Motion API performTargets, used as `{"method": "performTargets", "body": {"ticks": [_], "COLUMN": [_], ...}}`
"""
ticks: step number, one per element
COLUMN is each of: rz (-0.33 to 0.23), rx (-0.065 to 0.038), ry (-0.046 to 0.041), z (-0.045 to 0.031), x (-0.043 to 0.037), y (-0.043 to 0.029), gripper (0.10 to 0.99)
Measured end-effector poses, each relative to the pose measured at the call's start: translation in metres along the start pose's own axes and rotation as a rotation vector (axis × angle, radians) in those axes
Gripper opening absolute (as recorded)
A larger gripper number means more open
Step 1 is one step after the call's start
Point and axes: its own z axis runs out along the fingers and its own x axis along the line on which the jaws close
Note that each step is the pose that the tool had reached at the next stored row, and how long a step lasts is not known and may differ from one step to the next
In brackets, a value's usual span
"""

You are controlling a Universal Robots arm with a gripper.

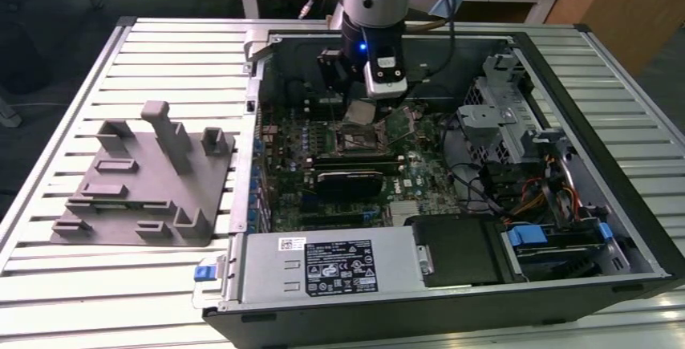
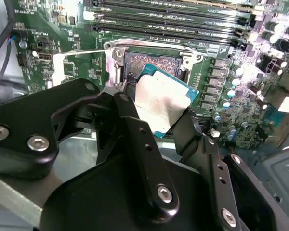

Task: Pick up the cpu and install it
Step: 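Place the cpu into insertion slot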

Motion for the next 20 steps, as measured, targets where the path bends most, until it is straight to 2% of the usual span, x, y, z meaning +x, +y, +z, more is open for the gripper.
{"method": "performTargets", "body": {"ticks": [14, 20], "rz": [0.165, 0.259], "rx": [-0.001, -0.002], "ry": [-0.0080, -0.0125], "z": [0.0001, 0.0002], "x": [0.0000, 0.0000], "y": [0.0000, 0.0000], "gripper": [0.541, 0.541]}}
